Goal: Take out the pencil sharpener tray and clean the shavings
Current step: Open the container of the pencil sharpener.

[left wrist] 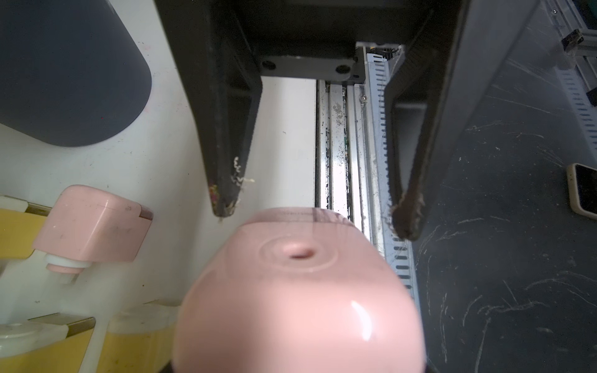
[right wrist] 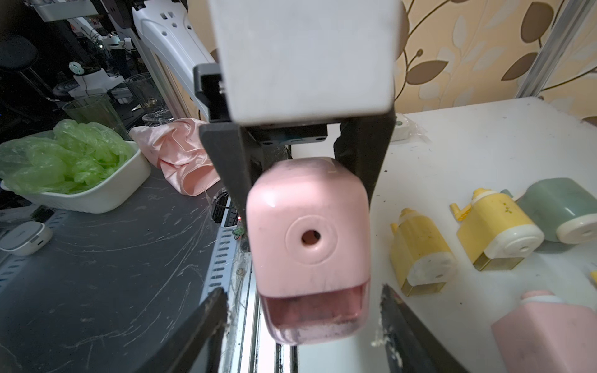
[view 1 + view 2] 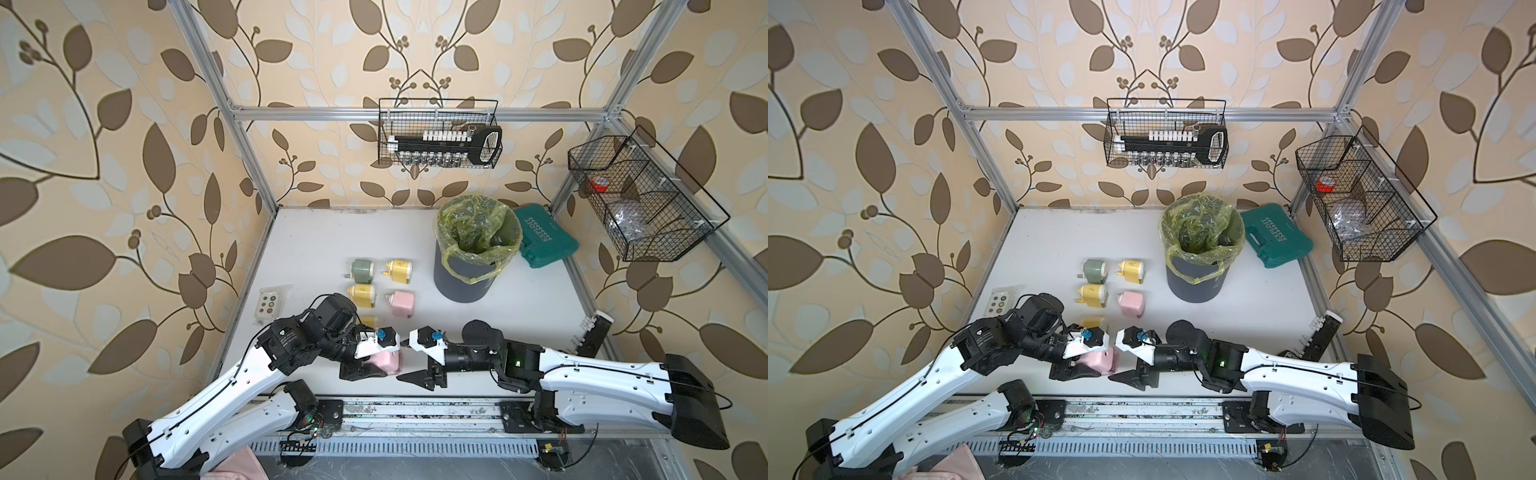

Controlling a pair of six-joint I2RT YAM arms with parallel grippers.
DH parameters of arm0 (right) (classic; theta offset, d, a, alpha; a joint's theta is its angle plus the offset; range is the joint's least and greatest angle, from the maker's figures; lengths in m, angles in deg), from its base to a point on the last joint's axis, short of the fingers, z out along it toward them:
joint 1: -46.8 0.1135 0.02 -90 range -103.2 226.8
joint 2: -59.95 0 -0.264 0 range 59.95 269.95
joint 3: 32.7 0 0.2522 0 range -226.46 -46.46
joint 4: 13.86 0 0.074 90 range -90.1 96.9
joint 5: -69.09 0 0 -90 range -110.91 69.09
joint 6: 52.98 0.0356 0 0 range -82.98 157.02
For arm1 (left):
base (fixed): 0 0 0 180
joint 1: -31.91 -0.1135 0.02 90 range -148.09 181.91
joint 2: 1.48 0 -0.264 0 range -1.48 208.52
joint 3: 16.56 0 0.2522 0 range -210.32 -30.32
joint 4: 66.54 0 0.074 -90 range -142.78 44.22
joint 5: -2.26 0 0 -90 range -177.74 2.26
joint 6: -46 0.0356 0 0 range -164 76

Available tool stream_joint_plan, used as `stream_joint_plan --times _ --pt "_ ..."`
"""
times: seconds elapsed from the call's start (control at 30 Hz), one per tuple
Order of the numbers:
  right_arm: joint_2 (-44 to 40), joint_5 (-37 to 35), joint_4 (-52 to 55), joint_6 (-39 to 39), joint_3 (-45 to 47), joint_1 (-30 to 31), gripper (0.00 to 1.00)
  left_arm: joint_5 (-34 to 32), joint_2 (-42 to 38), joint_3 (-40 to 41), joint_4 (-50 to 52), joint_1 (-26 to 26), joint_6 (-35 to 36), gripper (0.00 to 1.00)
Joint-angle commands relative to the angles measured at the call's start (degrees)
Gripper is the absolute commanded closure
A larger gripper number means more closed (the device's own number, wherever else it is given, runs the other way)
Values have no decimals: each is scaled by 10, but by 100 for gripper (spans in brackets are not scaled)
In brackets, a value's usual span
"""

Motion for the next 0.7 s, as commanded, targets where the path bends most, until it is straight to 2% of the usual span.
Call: stream_joint_plan --times 0.0,0.5,0.67 --pt "-11 -4 1 -11 6 1 25 26 -8 -3 -17 1 2 100" --pt "23 -9 -9 -7 -2 1 32 40 -11 -4 -14 1 1 100" --pt "24 -24 -18 -3 1 1 37 51 -16 8 -22 1 -7 100"
